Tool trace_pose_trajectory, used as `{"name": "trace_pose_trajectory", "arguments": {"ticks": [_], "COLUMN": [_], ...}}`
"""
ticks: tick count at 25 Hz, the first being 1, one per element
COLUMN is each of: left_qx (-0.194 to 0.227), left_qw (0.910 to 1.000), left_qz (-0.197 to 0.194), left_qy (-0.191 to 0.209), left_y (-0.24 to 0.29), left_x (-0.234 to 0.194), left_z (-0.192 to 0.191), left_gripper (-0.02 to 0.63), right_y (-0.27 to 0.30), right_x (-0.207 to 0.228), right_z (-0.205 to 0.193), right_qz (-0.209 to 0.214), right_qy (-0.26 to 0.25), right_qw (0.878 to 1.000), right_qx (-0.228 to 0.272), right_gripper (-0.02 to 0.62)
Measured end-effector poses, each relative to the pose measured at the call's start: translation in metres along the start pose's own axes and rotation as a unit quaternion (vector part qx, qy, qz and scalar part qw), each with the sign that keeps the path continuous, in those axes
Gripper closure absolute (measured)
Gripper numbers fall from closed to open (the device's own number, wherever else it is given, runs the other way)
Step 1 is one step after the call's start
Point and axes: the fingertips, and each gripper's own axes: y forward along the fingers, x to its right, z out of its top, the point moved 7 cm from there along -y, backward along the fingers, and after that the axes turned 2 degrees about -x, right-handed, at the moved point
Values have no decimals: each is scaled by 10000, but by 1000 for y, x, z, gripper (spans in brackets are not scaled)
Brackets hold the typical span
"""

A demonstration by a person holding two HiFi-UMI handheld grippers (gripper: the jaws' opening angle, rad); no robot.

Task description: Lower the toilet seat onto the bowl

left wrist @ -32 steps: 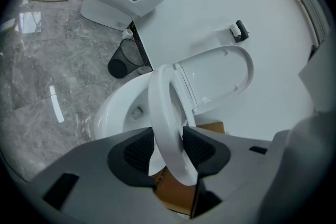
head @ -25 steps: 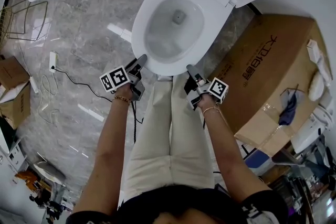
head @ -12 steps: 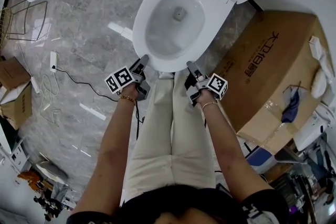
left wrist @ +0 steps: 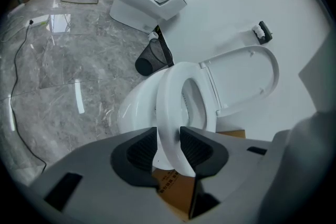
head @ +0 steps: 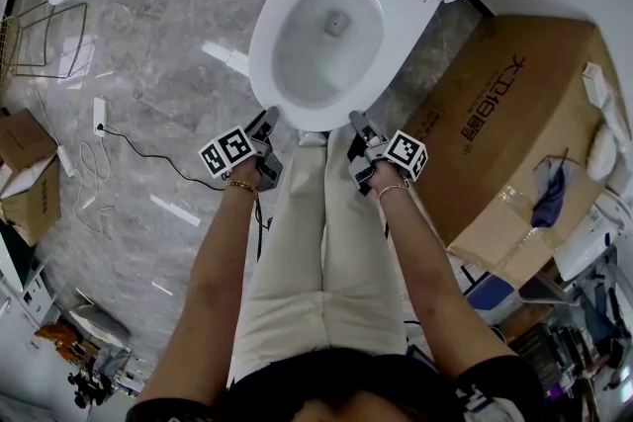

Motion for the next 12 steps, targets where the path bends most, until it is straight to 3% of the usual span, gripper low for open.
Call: {"name": "trace_pose_trajectory", "arguments": {"ticks": [7, 11, 12], "left_qx": [-96, -80, -70], "left_qw": [9998, 9997, 9997], "left_qz": [157, 160, 108], "left_qy": [98, 170, 213], "left_y": [-5, -9, -10], "left_x": [-7, -7, -5], "left_z": [-11, -12, -12], "left_gripper": [496, 527, 543], "right_y": [-6, -18, -20], "right_x": [7, 12, 13], "right_z": [-2, -5, -6], "right_qz": [-417, -537, -540], "right_qy": [-267, -402, -476], "right_qw": [9987, 9976, 9973], "right_qx": [-123, -162, -175], "right_gripper": [489, 589, 589]}}
